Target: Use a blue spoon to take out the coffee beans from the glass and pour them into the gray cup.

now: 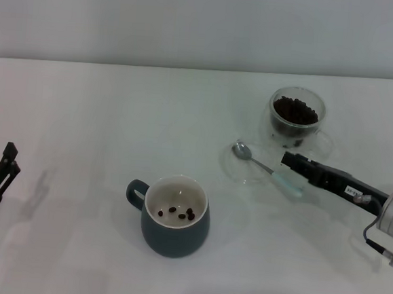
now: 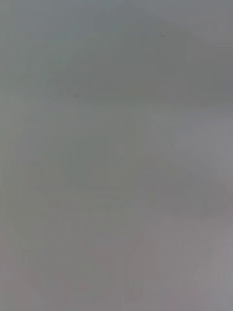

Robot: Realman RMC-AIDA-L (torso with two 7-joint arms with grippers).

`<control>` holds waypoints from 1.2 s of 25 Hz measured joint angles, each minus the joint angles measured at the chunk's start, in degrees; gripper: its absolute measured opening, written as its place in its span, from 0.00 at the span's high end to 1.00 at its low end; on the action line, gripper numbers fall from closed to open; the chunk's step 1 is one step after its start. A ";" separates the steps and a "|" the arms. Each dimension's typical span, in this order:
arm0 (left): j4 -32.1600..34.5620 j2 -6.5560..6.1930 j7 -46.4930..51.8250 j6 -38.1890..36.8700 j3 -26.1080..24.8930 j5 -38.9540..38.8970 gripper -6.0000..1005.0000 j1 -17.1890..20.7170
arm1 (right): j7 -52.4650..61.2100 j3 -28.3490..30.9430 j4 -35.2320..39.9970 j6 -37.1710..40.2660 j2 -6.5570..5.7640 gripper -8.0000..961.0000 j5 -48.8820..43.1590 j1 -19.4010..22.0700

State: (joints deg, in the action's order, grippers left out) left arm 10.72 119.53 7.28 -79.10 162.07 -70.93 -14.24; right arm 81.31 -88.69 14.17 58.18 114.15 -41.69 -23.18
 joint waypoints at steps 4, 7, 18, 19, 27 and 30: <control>-0.10 0.00 0.01 -0.01 0.00 0.00 0.11 0.00 | -0.01 3.95 0.01 0.58 -0.53 0.66 0.15 1.49; -0.10 -0.01 0.02 -0.01 0.00 0.00 0.11 0.00 | -0.07 9.01 0.09 3.49 -1.32 0.62 0.14 3.39; -0.18 -0.09 0.02 0.00 0.00 -0.18 0.11 -0.09 | -38.54 29.62 -2.29 21.59 0.85 0.60 1.59 9.36; -0.15 -0.09 0.01 0.00 0.00 -0.18 0.11 -0.22 | -46.62 30.16 -4.72 23.32 1.00 0.59 2.65 8.78; 0.03 0.04 0.06 0.00 0.34 0.12 0.11 -0.49 | -69.90 30.22 -10.54 22.21 1.20 0.51 6.06 5.89; 0.09 0.09 0.52 0.00 0.41 0.07 0.11 -0.34 | -68.58 30.18 -10.92 21.20 1.25 0.36 6.09 5.60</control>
State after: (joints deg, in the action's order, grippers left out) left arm 10.81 119.63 7.80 -79.10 162.48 -70.86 -14.57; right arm 12.72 -58.51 3.25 79.38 115.41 -35.60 -17.57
